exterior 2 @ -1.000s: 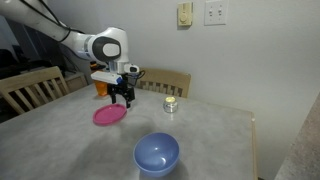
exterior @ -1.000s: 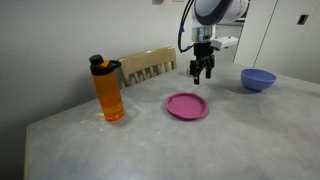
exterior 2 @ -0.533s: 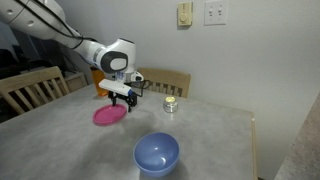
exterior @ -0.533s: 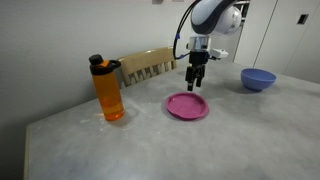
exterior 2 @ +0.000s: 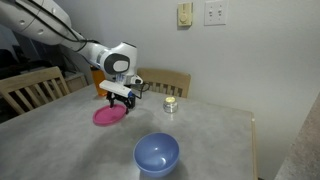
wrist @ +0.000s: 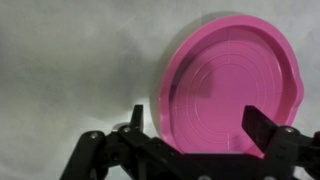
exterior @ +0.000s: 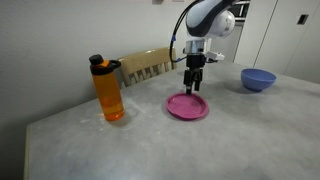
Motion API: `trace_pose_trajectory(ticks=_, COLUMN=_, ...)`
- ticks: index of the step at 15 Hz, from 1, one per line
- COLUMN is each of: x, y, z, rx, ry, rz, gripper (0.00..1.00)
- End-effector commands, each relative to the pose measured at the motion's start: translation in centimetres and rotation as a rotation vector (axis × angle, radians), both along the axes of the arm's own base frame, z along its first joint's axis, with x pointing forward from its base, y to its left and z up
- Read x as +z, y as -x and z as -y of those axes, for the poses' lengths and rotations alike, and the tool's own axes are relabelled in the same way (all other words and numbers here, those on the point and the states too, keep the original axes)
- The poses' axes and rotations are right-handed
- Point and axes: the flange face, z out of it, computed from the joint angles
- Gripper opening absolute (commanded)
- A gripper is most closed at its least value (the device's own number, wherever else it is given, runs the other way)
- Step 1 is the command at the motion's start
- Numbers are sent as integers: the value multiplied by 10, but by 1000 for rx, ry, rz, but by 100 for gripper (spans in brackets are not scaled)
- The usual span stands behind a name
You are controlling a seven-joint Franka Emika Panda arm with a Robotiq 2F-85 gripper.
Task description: Pick up the pink lid and place it on top of the blue bowl.
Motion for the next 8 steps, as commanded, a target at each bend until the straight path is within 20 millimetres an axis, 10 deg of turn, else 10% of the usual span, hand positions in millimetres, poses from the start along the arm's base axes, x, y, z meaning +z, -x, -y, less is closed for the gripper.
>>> trace_pose_trajectory(ticks=1, x=0, y=-9, z=1, rx=13, ry=-16, rz=-32, gripper=95)
trace_pose_trajectory(ticks=8, x=-14, y=-20, z=4, rx=23, ry=-11, rz=-88, gripper=90)
